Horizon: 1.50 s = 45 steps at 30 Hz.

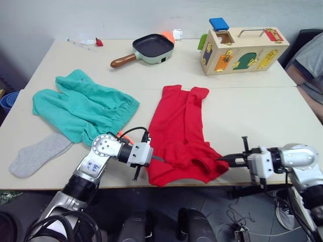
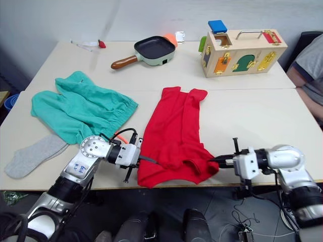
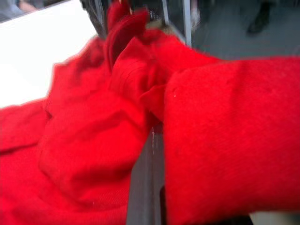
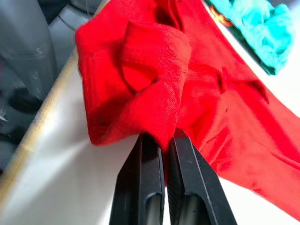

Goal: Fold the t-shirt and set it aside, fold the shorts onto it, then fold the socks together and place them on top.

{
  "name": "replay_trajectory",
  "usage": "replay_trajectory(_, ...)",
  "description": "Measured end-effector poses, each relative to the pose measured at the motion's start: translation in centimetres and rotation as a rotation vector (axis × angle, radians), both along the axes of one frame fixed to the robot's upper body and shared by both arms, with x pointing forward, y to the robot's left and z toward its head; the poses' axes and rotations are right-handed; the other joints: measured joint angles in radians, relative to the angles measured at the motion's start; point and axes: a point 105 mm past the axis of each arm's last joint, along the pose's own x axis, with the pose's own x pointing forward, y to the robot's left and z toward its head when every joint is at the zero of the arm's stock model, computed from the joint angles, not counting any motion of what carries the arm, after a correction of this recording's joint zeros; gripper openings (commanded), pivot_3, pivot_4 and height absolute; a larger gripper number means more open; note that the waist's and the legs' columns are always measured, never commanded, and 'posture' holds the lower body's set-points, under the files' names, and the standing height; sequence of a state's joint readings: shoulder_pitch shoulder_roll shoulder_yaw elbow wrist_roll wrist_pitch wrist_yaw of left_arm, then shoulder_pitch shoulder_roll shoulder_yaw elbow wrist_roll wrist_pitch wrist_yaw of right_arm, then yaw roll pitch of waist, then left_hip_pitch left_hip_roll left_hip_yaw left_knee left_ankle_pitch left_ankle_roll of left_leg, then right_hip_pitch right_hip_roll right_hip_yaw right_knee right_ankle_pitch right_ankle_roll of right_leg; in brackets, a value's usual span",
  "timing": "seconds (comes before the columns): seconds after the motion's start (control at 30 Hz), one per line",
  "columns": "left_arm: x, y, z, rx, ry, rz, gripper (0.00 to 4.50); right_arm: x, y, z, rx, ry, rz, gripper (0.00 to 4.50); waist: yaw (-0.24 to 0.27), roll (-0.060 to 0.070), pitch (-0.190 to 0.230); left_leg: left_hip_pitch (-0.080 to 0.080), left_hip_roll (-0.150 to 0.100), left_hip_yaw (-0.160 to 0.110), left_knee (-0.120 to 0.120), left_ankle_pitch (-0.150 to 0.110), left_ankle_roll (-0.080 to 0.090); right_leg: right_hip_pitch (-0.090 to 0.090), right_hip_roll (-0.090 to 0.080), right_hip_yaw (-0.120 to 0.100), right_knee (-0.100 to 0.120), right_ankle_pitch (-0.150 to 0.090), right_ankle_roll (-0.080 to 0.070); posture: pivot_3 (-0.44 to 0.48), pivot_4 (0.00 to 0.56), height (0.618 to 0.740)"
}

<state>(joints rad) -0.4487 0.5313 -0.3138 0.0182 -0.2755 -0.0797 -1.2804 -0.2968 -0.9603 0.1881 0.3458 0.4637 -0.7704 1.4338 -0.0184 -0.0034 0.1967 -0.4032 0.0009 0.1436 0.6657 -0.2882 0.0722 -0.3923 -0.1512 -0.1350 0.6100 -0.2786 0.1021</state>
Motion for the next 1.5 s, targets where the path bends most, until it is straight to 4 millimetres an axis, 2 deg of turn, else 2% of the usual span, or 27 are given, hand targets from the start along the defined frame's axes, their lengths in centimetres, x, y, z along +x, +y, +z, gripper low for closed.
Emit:
replay_trajectory(0.17,-2.2,0.6,0.5,0.001,0.062,-0.012,0.03,-3.9,-1.8,0.3,-0.064,0.260,-0.029,0.00,0.015,0.003,0.001,0.000,0.000,0.000,-0.001,-0.002,-0.003,0.000,0.000,0.000,-0.002,0.000,0.000,0.000,0.150,0.740)
replay_trajectory(0.3,-4.0,0.6,0.6,-0.013,0.121,-0.043,0.03,-6.4,-2.3,0.3,-0.104,0.390,-0.041,0.00,0.020,0.003,0.001,0.000,0.001,0.000,-0.001,-0.003,-0.003,0.001,0.001,0.000,-0.004,0.000,0.000,0.000,0.150,0.740)
replay_trajectory(0.5,-5.1,1.0,0.1,-0.004,0.161,-0.055,0.03,-7.6,-2.4,0.2,-0.114,0.440,-0.050,0.00,0.023,0.003,0.001,0.000,0.001,0.000,-0.001,-0.004,-0.004,0.000,0.001,0.000,-0.005,0.000,0.000,0.000,0.150,0.740)
replay_trajectory(0.67,-5.7,2.2,0.3,0.049,0.263,-0.079,0.03,-7.4,-1.4,1.2,-0.085,0.445,-0.029,0.00,0.021,0.003,0.001,0.000,0.001,0.000,-0.001,-0.004,-0.004,0.000,0.001,0.000,-0.005,0.000,0.000,0.000,0.150,0.740)
replay_trajectory(0.77,-4.4,2.6,1.6,0.052,0.328,-0.032,0.03,-5.9,-0.7,2.6,-0.028,0.449,-0.052,0.00,0.021,0.003,0.001,-0.001,0.001,0.000,-0.001,-0.003,-0.004,0.000,0.001,0.000,-0.005,0.000,0.000,0.000,0.150,0.740)
replay_trajectory(0.87,0.1,3.2,4.9,-0.008,0.352,0.109,0.03,-2.5,0.1,5.4,0.066,0.419,-0.118,0.00,0.021,0.003,0.002,-0.002,0.001,0.000,0.000,-0.002,-0.003,0.000,0.001,0.000,-0.006,0.000,0.000,0.000,0.150,0.740)
replay_trajectory(0.93,2.6,3.2,6.4,-0.058,0.364,0.178,0.03,-0.2,0.5,6.5,0.142,0.437,-0.173,0.00,0.020,0.003,0.002,-0.002,0.001,0.000,0.000,-0.003,-0.003,-0.001,0.001,0.000,-0.006,0.001,0.001,0.000,0.150,0.740)
replay_trajectory(1.0,4.5,3.2,6.6,-0.086,0.393,0.232,0.03,1.9,0.7,6.7,0.208,0.448,-0.213,0.00,0.020,0.002,0.001,-0.002,0.001,0.001,0.000,-0.002,-0.001,-0.001,0.002,-0.001,-0.005,0.000,0.000,0.000,0.150,0.740)
replay_trajectory(1.1,9.4,2.0,7.0,-0.162,0.417,0.371,0.03,6.8,1.0,6.9,0.331,0.438,-0.323,0.00,0.020,0.002,0.002,-0.008,-0.001,0.002,0.001,0.001,0.004,-0.004,0.004,-0.003,-0.002,0.001,0.001,0.000,0.150,0.740)
replay_trajectory(1.17,11.8,1.2,7.7,-0.212,0.422,0.436,0.03,9.2,1.0,7.0,0.378,0.425,-0.396,0.00,0.020,0.002,0.002,-0.009,-0.002,0.002,0.001,0.002,0.005,-0.005,0.005,-0.004,0.001,0.001,0.002,0.000,0.150,0.740)
replay_trajectory(1.3,14.3,0.4,8.6,-0.260,0.417,0.507,0.03,11.7,0.6,6.5,0.400,0.413,-0.502,0.00,0.016,0.002,0.002,-0.010,-0.005,0.002,-0.001,0.002,0.007,-0.006,0.006,-0.009,0.000,0.001,0.004,0.000,0.150,0.740)
replay_trajectory(1.5,16.8,-0.1,6.8,-0.274,0.483,0.687,0.03,13.7,0.4,4.9,0.441,0.456,-0.631,0.00,0.014,0.001,0.002,-0.012,-0.005,0.002,0.001,0.004,0.009,-0.006,0.005,-0.014,0.001,0.001,0.007,0.000,0.150,0.740)
